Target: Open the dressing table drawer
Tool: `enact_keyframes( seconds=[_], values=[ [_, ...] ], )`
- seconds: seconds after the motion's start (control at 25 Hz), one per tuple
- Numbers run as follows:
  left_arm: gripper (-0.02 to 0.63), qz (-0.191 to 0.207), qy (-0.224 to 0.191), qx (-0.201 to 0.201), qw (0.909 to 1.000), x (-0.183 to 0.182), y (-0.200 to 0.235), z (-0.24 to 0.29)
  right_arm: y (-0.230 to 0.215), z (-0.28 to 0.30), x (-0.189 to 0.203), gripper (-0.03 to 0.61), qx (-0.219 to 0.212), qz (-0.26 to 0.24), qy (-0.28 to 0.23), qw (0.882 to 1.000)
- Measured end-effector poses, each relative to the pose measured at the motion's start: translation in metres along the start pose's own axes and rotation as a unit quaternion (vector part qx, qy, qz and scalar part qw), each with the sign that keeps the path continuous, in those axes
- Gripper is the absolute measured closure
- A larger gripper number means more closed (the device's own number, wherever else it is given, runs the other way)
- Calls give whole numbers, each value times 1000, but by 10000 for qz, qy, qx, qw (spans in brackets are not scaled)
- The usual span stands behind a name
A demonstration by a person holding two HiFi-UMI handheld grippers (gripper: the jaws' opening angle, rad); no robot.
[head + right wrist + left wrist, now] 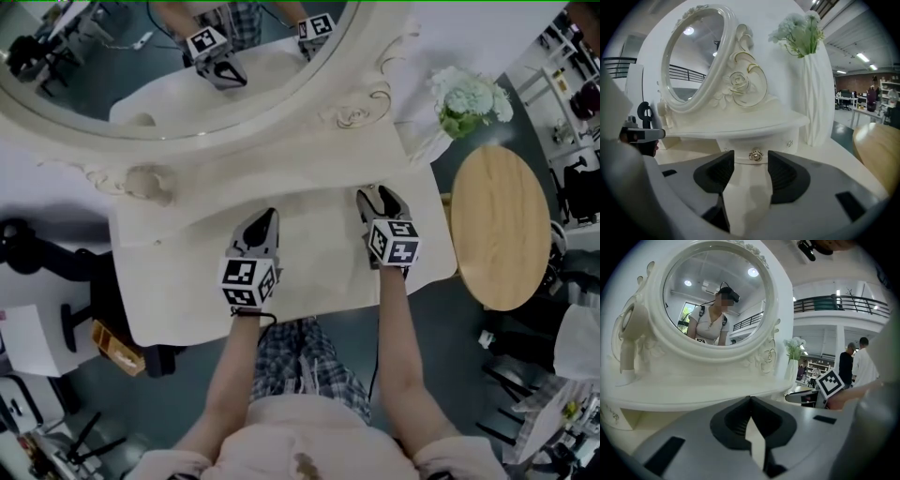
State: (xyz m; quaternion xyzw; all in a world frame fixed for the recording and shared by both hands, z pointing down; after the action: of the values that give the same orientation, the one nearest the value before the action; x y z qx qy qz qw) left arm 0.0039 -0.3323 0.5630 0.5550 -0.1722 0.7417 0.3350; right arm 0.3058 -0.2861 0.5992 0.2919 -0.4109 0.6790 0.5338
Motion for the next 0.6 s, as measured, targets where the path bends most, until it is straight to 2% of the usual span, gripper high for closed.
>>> enact_keyframes(
  seconds=[0.52,0.6],
  values=[
    [588,-34,86,-38,10000,5,9,-7,-2,15,3,408,185,-49,211,9996],
    [588,-37,87,-47,9999,5,9,-8,-1,16,2,437,226,-94,240,9994]
  ],
)
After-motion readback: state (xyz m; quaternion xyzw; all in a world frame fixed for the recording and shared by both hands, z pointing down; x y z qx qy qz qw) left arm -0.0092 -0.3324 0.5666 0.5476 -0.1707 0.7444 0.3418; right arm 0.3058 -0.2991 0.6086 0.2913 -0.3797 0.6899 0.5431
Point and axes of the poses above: the fingertips, and each gripper's own axes: z forward along the fingers, y to its left, x out of its underside, the point moved 10 cm from there along -z, backward along the fingers, and after that the axes turned 6 degrees about z, right-handed, at the moved point
